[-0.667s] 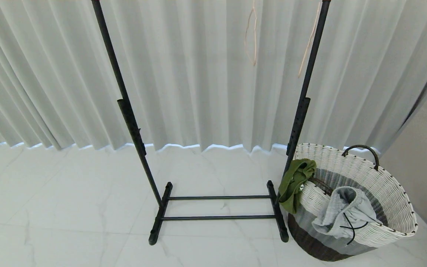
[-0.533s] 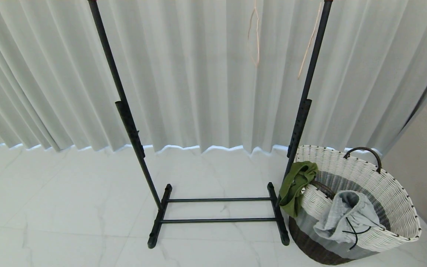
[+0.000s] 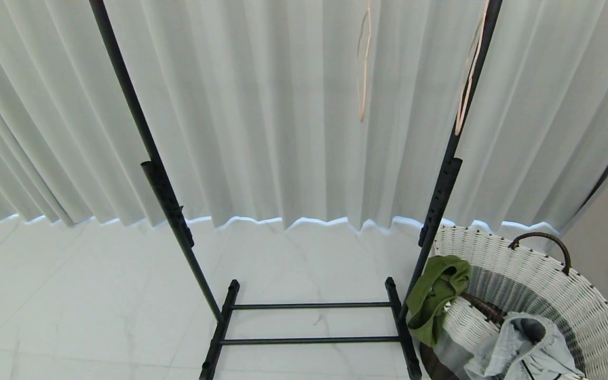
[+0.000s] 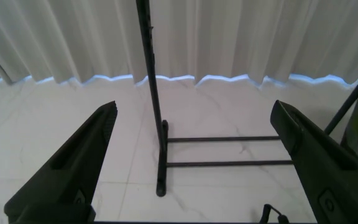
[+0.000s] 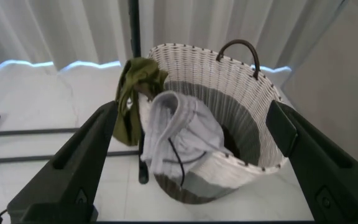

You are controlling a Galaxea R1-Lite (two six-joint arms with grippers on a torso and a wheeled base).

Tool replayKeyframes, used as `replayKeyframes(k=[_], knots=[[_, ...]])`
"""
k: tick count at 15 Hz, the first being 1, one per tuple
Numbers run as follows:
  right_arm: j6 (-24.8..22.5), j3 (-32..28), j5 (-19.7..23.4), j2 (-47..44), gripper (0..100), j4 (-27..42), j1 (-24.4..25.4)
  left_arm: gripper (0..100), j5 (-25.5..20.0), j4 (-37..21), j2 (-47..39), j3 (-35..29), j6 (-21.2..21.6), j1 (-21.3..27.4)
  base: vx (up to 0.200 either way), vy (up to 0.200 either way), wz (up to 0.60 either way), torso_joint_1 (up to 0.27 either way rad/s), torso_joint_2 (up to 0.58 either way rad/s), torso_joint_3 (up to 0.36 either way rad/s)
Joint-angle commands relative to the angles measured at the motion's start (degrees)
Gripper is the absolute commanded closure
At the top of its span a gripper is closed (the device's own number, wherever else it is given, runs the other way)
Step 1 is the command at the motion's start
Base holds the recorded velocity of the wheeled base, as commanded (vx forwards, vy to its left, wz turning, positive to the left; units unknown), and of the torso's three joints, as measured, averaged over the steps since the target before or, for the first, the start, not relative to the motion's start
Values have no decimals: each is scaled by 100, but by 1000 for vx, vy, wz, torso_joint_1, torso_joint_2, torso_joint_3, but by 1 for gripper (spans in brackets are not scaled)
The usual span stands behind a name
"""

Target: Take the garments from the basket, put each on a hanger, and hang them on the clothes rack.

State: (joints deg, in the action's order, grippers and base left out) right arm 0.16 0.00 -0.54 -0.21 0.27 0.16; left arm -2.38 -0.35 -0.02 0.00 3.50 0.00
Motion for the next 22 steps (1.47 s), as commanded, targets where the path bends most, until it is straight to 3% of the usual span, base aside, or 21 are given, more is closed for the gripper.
replayKeyframes(k=[1, 5, 8, 11, 14, 16, 18, 21, 22], knots=[[2, 0, 1, -6, 0, 0, -7, 0, 0, 0, 2, 0, 2, 0, 200, 0, 0, 2, -2, 7], [-69, 0, 1, 12, 0, -9, -7, 0, 0, 0, 2, 0, 2, 0, 50, 0, 0, 3, 1, -1], [-508, -176, 80, -41, 0, -88, 2, 0, 0, 0, 2, 0, -7, 0, 0, 0, 0, 0, 0, 0], [-438, -1556, 115, -1702, 0, 61, 511, 0, 0, 0, 2, 0, -7, 0, 0, 0, 0, 0, 0, 0], [-1273, -2250, -254, -4013, 0, 386, 424, 0, 0, 0, 2, 0, 19, 0, 0, 0, 0, 0, 0, 0], [-2037, -2338, -693, -5191, 0, 369, 142, 0, 0, 0, 2, 0, 54, 0, 0, 0, 0, 0, 0, 0], [-2653, -2312, -746, -6378, 0, 246, -156, 0, 0, 0, 2, 0, 28, 0, 0, 0, 0, 0, 0, 0], [-2653, -2101, -737, -7432, 0, -317, -165, 0, 0, 0, 2, 0, 28, 0, 0, 0, 0, 0, 0, 0], [-2688, -1907, -737, -8048, 0, -835, -156, 0, 0, 0, 2, 0, 19, 0, 0, 0, 0, 0, 0, 0]])
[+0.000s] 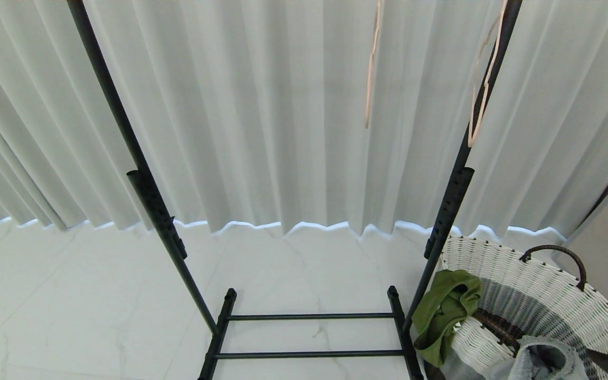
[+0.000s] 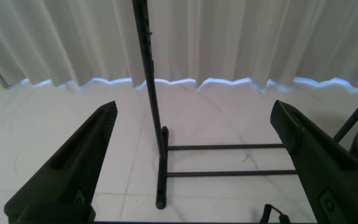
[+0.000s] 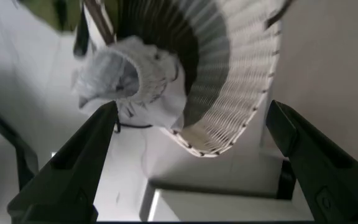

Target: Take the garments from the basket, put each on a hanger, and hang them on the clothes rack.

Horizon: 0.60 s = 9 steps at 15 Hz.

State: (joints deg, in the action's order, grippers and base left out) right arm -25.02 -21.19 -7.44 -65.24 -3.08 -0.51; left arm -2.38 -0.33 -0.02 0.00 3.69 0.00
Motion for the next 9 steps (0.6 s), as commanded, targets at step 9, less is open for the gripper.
replayKeyframes(k=[9], knots=[[-197, 255, -575, -3776, 0, -2557, -72, 0, 0, -2, 2, 0, 9, 0, 0, 0, 0, 0, 0, 0]])
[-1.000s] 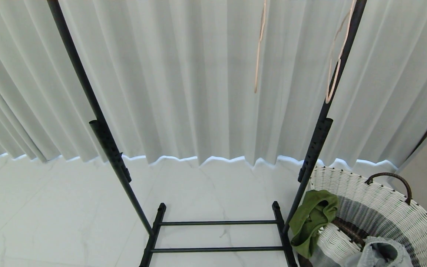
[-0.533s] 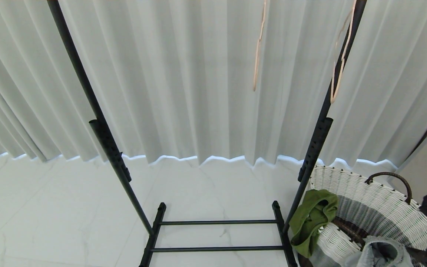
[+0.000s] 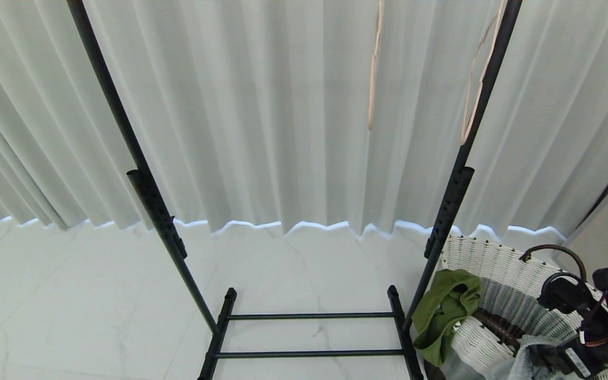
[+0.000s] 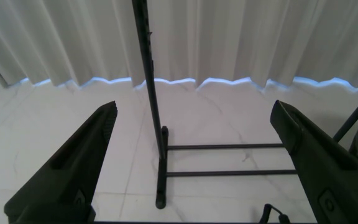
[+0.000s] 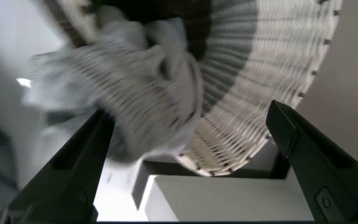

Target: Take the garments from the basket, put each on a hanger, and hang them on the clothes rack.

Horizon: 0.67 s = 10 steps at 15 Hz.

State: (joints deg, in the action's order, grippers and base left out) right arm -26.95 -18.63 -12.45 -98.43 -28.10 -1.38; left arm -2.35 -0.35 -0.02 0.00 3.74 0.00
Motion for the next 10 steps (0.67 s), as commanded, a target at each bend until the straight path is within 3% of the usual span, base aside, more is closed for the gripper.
replayKeyframes(k=[1, 4, 5, 10], knots=[[-3, 26, -91, -528, 0, -222, 15, 0, -2, 0, 2, 0, 4, 0, 0, 0, 0, 0, 0, 0], [-3, 52, -91, -581, 0, -477, 50, 0, -2, 0, 2, 0, 4, 0, 0, 0, 0, 0, 0, 0], [-3, 61, -91, -555, 100, -477, 76, 0, -2, 0, 2, 0, 4, 0, 0, 0, 0, 0, 0, 0], [15, 87, -258, -458, 100, -477, 103, 0, -2, 0, 2, 0, -5, 0, 0, 0, 0, 0, 0, 0]])
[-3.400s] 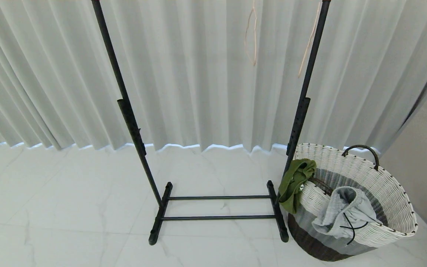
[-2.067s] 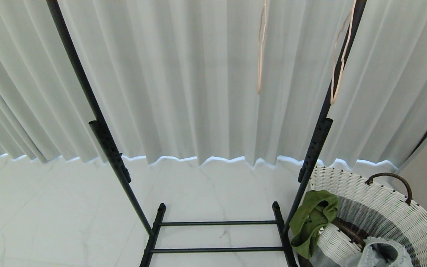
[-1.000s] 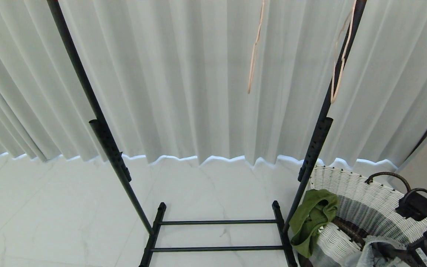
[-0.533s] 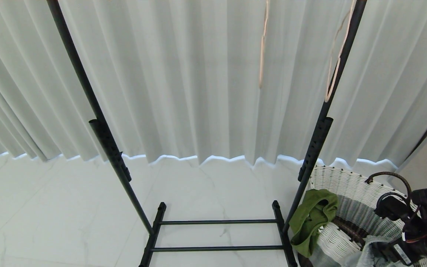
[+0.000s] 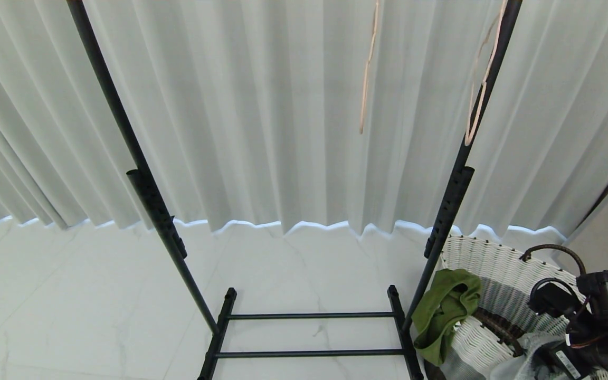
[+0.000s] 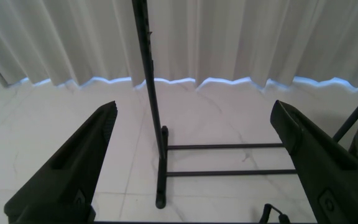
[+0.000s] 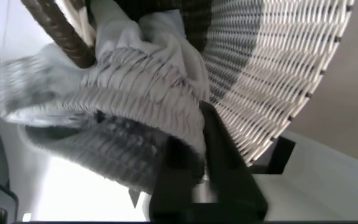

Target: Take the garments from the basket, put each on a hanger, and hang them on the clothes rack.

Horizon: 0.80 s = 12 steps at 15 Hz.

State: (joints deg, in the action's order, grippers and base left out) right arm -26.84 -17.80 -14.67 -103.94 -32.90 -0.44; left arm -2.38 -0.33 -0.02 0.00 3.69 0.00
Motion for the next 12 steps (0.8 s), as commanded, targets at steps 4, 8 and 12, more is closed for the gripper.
replayKeyframes(k=[4, 8, 12], knots=[[-14, -66, -36, 1051, 100, 276, 167, 0, 0, -2, 2, 0, 0, 0, 0, 0, 0, 0, 0, 0], [-5, -1077, -28, 2774, 100, 2376, 176, 0, 0, -2, 2, 0, 0, 0, 0, 0, 0, 0, 0, 0], [-14, -2281, -28, 4127, 100, 4363, 431, 0, 0, -2, 2, 0, -18, 0, 0, 0, 0, 0, 0, 0]])
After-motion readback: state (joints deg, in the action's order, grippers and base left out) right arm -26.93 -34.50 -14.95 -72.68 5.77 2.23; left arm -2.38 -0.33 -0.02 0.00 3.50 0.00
